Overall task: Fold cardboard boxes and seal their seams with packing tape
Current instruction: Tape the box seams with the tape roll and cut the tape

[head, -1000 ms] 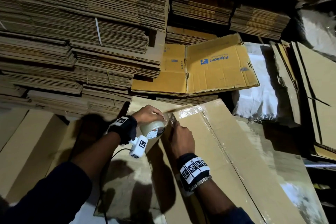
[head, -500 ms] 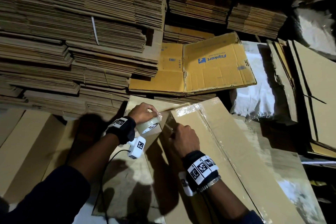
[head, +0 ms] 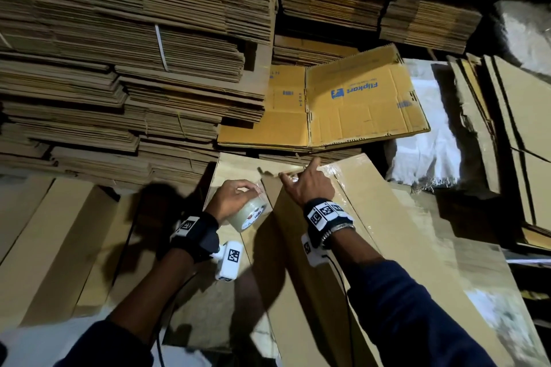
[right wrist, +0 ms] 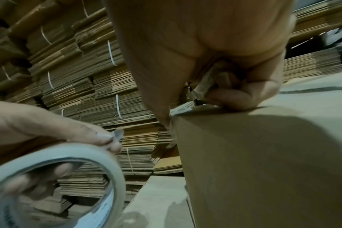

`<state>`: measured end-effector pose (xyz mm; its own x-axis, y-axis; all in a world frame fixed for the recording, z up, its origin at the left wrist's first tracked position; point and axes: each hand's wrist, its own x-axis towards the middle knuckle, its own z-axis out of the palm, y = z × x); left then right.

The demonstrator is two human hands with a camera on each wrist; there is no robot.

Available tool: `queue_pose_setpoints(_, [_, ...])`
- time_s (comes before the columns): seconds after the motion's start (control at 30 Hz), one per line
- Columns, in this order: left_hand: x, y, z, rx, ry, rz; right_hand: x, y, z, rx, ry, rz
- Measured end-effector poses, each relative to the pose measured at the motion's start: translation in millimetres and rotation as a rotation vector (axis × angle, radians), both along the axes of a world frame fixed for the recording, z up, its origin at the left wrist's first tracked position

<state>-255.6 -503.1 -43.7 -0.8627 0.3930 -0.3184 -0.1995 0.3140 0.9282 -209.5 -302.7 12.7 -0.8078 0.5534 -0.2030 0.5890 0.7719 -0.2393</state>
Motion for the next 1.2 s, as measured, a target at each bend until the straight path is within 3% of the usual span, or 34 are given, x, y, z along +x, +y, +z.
queue_pose_setpoints(0.27, [9, -14, 1, 0.003, -0.027, 0.022, -8, 6, -20, -0.016, 0.011, 0.032])
queue_pose_setpoints(0.5, [15, -7, 25, 0.070, -0.010, 0.018, -24, 26, -9, -0.086, 0.047, 0.000])
queue_pose_setpoints(0.6, [19, 11, 49, 0.122, -0.012, 0.028, -28, 34, 7, -0.223, 0.028, -0.033])
queue_pose_setpoints(0.7, [21, 31, 77, 0.197, -0.007, 0.001, -19, 40, 24, -0.485, 0.093, -0.128])
queue_pose_setpoints(0.8, [23, 55, 99, 0.298, -0.008, -0.094, 4, 61, 24, -0.677, 0.217, -0.188])
queue_pose_setpoints(1.0, [61, 129, 135, 0.454, -0.021, -0.119, 87, 136, 27, -0.627, 0.364, -0.299])
queue_pose_setpoints(1.1, [91, 176, 148, 0.392, 0.134, -0.025, 131, 183, 29, -0.605, 0.468, -0.408])
queue_pose_setpoints(1.2, [129, 222, 152, 0.182, 0.342, 0.079, 173, 234, 21, -0.571, 0.515, -0.483])
